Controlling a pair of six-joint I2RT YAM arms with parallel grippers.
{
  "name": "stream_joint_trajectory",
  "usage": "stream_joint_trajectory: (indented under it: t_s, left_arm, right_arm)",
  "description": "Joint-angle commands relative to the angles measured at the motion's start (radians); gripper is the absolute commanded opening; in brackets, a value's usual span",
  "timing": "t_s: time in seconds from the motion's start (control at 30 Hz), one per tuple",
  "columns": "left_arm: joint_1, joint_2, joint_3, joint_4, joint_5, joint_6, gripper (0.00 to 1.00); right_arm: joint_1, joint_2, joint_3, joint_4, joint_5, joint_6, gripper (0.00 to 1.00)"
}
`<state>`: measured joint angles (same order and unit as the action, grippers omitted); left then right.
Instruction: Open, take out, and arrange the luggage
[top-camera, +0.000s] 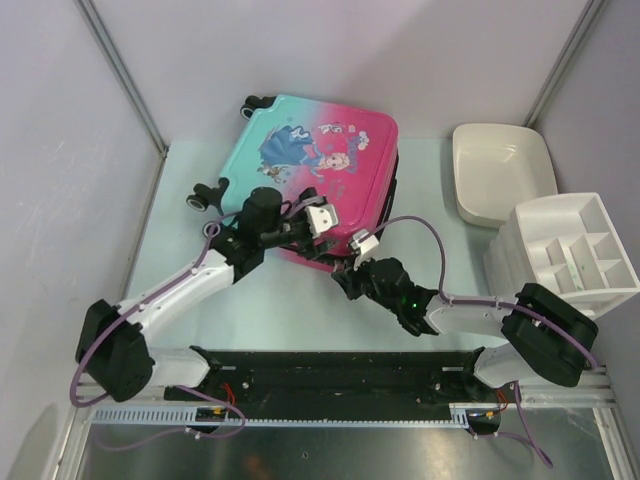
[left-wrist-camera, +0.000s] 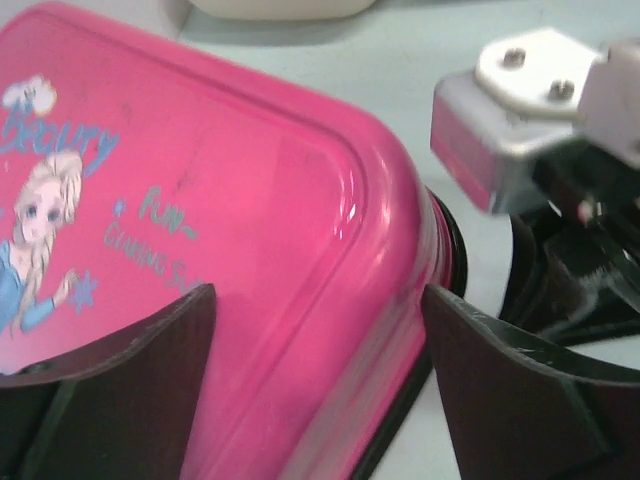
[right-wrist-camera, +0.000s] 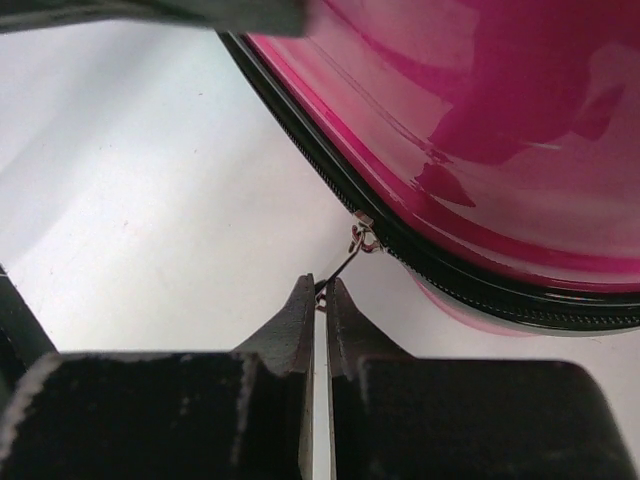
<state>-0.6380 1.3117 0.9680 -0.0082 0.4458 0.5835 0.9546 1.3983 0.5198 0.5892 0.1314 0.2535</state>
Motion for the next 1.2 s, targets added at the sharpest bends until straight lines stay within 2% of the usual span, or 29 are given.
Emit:
stream_joint_trajectory:
  t_s: [0.0,0.07,0.17,0.2,0.27,0.4,0.47,0.63,0.8,0.97,1.17]
  left_arm:
    - [0.108,-0.116,-0.057,-0.251,0.033,-0.114,0.9]
    - [0.17,-0.166,-0.04,-0.297,0.07,-0.122,0.93]
    - [0.337,-0.207,0.009,-0.357,0.073,-0.177,0.96]
    - [0.438,-0.195,0.024,-0.375,0.08,-0.203,0.97]
    - [0.57,-0.166,0.076,-0.384,0.059,-0.221,0.98]
    - [0.783,0.028,0.222,-0.386,0.065,-0.301,0.95]
    - [0.857,0.148,0.334,-0.386,0.045,-0.336,0.88]
    - [0.885,0.32,0.561,-0.386,-0.016,-0.344,0.81]
    - [0.847,0.464,0.695,-0.389,-0.106,-0.281,0.78]
    - [0.744,0.486,0.638,-0.404,-0.197,-0.141,0.77]
    - [0.725,0.387,0.39,-0.42,-0.21,-0.116,0.68]
  right_arm:
    - [0.019,0.002,0.048,0.087,-0.035,-0.02,0.0]
    - [0.016,0.002,0.048,0.084,-0.035,-0.028,0.0]
    - [0.012,0.008,0.048,0.086,-0.024,-0.049,0.0]
    - [0.01,0.008,0.048,0.086,-0.023,-0.057,0.0]
    - [-0.002,0.01,0.048,0.084,-0.006,-0.079,0.0]
    - [-0.045,0.021,0.052,0.083,-0.001,-0.1,0.0]
    - [-0.066,0.025,0.057,0.084,-0.009,-0.118,0.0]
    - [-0.099,0.044,0.062,0.1,-0.016,-0.152,0.0]
    - [-0.134,0.06,0.065,0.109,-0.032,-0.178,0.0]
    - [-0.146,0.074,0.075,0.121,-0.039,-0.195,0.0]
    - [-0.206,0.093,0.108,0.138,-0.059,-0.24,0.0]
